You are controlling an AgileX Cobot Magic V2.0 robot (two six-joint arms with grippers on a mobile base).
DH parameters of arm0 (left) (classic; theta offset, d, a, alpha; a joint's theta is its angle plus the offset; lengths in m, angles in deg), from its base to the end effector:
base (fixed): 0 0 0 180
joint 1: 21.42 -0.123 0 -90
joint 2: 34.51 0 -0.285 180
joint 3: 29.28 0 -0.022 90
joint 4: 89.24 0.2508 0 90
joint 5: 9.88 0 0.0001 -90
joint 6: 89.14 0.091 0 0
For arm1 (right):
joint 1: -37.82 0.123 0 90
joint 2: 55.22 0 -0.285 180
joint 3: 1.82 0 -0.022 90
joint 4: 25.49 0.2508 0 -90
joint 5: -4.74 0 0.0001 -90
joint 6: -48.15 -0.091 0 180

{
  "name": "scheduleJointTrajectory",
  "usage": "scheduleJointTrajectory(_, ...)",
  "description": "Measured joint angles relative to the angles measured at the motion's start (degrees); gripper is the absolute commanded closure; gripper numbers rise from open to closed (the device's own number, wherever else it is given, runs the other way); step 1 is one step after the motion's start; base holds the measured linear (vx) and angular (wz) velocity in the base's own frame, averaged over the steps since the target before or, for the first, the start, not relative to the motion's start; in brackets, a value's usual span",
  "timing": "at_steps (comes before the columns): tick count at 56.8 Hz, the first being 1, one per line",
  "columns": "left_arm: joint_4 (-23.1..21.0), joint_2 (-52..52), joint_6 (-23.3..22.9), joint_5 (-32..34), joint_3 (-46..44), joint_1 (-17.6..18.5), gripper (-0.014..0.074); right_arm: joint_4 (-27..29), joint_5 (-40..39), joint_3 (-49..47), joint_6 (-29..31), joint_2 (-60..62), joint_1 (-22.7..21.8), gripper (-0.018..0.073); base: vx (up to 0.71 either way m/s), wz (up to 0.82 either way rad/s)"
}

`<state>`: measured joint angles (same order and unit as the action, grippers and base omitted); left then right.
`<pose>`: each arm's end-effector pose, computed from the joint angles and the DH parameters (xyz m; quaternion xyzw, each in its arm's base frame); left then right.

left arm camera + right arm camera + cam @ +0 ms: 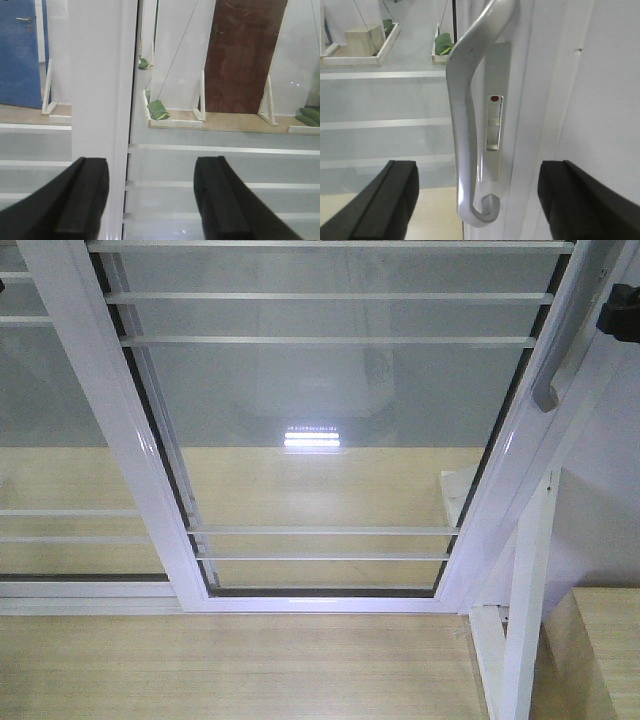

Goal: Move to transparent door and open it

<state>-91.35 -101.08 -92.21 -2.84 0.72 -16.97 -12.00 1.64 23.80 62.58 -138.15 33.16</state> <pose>0.2287 -0.0174 0.3783 -0.0060 0.7042 -0.0579 0.7076 0.2963 -0.0253 0.3224 0.0295 0.7956 -0.0347 0.6041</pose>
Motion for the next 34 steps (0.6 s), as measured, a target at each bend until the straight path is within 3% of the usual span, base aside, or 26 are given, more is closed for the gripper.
scheduleJointTrajectory(34,0.0,0.0,0.0,0.0,0.0,0.0,0.0093,0.0,-5.47,-14.58,-1.0,-20.34,0.0,0.0048,0.0,0.0)
